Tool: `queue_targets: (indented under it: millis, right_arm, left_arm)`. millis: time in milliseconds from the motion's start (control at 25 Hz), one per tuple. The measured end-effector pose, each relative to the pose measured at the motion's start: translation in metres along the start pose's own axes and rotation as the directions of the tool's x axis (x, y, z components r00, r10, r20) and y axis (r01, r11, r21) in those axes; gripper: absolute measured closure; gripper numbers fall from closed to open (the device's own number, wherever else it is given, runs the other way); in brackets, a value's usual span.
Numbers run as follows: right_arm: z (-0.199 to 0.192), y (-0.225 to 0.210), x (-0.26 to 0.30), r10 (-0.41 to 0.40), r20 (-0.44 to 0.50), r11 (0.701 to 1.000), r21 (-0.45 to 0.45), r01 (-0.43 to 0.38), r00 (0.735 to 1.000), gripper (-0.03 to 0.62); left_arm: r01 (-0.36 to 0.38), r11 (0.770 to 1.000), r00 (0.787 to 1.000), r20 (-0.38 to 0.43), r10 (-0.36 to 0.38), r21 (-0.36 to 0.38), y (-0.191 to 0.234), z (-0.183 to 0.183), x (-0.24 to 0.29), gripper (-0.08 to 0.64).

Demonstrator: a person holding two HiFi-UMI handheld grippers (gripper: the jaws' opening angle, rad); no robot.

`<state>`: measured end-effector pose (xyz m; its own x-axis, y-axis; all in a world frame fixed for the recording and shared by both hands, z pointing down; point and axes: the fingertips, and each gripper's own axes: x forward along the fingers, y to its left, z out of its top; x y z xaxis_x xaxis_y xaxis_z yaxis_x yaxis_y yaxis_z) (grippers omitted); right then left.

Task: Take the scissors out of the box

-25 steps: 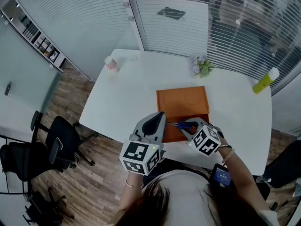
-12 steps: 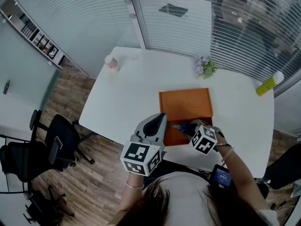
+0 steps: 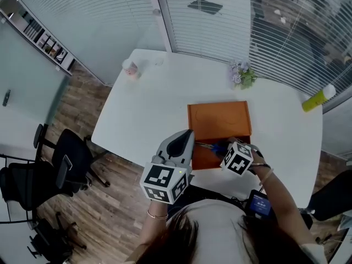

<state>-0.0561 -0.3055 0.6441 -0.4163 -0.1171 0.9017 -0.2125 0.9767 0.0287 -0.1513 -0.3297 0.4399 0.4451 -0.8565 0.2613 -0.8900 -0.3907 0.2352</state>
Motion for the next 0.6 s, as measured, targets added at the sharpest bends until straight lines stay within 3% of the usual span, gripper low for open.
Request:
queue_targets:
  millis: [320,600]
  right_arm:
    - [0.0011,-0.0007,0.0015,0.020,-0.003,0.999,0.034,-0.020,1.000,0.476]
    - [0.0001,0.0011,-0.0014,-0.009,0.033,0.999,0.033,0.008,0.999,0.482]
  left_arm:
    - [0.000,1.000,1.000,-0.007,0.000,-0.008,-0.0020,-0.0035,0.0036,0.541]
    - [-0.006,1.000,1.000,-0.001,0.006,-0.007,-0.0071,-0.0029,0.0015,0.541]
